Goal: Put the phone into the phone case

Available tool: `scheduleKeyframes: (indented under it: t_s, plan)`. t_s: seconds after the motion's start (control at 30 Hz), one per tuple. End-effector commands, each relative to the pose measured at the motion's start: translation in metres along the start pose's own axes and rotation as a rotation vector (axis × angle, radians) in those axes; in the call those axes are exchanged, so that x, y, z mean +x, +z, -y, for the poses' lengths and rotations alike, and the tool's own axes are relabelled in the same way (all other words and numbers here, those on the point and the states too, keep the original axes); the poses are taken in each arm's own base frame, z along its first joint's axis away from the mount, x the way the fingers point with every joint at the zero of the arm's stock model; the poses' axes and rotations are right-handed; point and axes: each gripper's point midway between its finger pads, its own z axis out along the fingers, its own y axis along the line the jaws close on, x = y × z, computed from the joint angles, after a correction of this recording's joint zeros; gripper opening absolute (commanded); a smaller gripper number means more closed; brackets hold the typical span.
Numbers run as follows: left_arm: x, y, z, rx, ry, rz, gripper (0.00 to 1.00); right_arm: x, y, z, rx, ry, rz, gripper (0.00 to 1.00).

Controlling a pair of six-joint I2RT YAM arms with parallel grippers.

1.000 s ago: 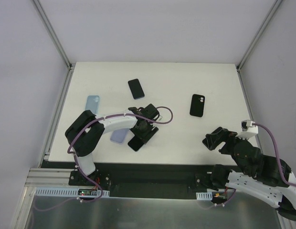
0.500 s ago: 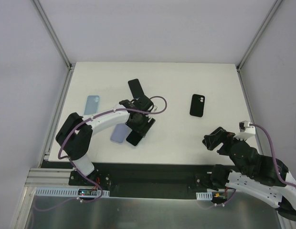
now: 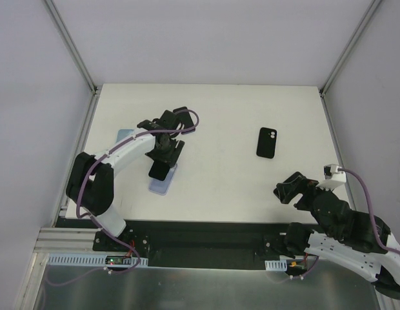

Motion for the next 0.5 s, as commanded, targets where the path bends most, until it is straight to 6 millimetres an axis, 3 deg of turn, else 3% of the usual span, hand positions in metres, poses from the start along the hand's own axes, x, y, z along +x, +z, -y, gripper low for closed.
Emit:
scheduleKeyframes:
  t_s: [0.0,0.47]
  plan:
    - [0.009,0.007,-0.011,-0.045,0.046,-0.059,0.12,-0.006,-0.001,0.005,0.010,-0.016,0.029,0.97]
    - [0.041,0.034,0.000,-0.015,-0.030,-0.176,0.08,-0.005,-0.002,0.009,0.011,0.001,0.040,0.97]
